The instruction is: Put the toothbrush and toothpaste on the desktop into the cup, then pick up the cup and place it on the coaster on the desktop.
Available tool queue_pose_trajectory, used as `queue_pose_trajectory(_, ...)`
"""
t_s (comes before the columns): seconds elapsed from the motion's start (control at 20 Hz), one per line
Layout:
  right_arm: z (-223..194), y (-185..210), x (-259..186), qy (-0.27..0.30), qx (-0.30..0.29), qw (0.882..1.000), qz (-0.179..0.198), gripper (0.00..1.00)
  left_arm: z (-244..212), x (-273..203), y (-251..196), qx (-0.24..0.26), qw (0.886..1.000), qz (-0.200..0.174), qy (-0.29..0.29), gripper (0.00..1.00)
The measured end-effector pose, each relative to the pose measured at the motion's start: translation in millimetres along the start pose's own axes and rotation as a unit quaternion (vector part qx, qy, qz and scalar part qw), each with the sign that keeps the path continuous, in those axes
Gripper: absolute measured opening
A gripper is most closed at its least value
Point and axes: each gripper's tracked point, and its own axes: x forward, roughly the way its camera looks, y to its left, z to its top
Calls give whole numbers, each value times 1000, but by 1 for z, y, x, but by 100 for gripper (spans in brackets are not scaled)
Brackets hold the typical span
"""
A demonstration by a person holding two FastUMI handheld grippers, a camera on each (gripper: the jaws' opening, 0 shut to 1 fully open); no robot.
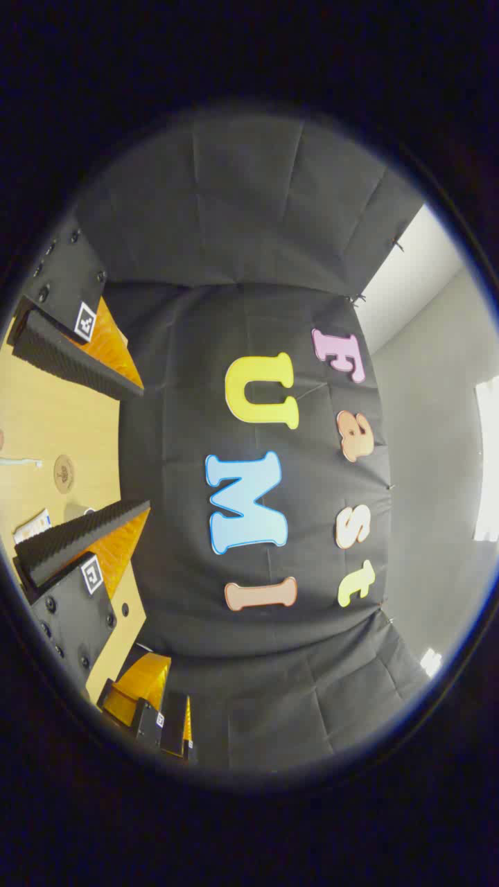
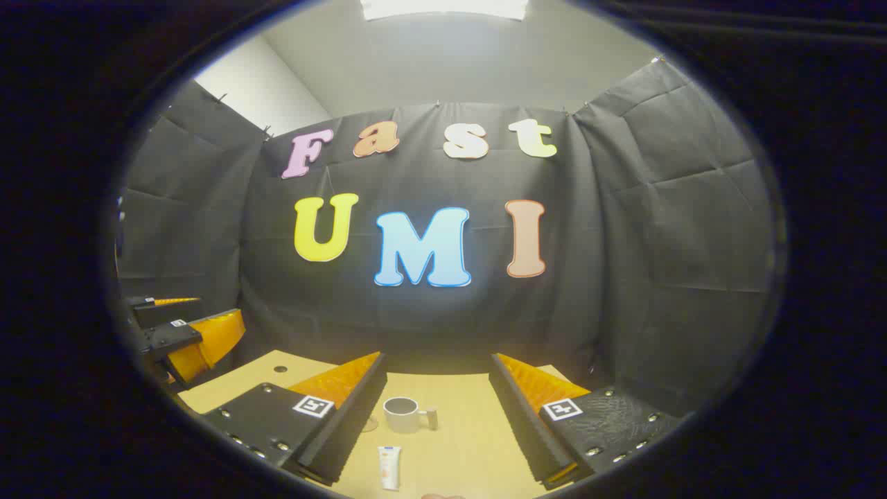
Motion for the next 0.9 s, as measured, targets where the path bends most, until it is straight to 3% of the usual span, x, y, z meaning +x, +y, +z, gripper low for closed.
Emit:
queue_pose_trajectory(0.25,4,6,19,2,4,1000,17,94,-7,20,-20,-7,1000,-14,7,95)
queue_pose_trajectory(0.3,4,6,21,1,2,1000,18,94,-9,22,-22,-8,1000,-16,6,100)
queue_pose_trajectory(0.75,3,7,34,-1,-1,1000,26,94,-5,34,-32,-6,1000,-21,-2,95)
queue_pose_trajectory(0.8,0,7,34,2,-2,1000,28,94,-7,35,-32,-7,1000,-20,0,100)
queue_pose_trajectory(0.9,-2,9,35,6,-4,1000,30,94,-10,35,-31,-8,1000,-18,5,100)
